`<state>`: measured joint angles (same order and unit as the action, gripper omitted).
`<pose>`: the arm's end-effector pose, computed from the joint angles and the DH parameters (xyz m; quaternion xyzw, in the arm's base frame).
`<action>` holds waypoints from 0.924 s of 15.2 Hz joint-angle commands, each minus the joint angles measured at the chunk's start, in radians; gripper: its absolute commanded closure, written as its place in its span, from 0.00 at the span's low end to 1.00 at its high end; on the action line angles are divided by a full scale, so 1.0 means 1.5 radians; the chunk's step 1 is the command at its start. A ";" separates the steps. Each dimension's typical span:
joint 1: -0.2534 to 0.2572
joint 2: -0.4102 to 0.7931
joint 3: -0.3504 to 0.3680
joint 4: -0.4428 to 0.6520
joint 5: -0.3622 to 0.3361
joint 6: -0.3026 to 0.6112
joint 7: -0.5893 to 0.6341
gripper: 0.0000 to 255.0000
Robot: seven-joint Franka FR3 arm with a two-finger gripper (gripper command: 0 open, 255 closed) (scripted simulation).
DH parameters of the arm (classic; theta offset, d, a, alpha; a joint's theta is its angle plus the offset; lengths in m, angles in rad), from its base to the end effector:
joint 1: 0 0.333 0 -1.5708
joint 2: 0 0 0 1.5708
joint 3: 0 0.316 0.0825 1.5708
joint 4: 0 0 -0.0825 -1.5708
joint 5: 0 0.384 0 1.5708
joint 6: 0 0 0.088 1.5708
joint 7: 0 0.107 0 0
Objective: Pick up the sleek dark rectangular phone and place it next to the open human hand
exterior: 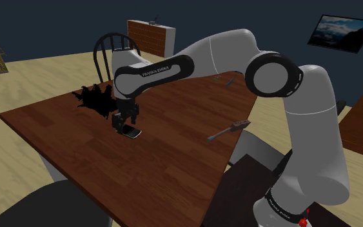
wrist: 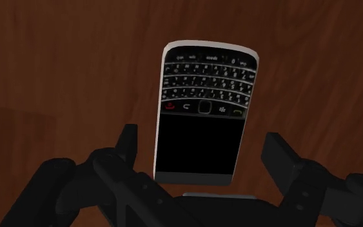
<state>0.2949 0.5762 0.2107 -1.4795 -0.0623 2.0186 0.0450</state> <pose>0.6287 0.3157 0.3436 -0.9736 -0.2262 0.0197 0.0250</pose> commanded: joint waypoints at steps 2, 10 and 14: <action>0.000 0.000 0.000 0.000 0.000 0.000 0.000 0.00; -0.002 -0.023 0.002 0.051 0.005 -0.073 -0.003 0.00; -0.002 -0.023 0.002 0.051 0.005 -0.073 -0.003 0.00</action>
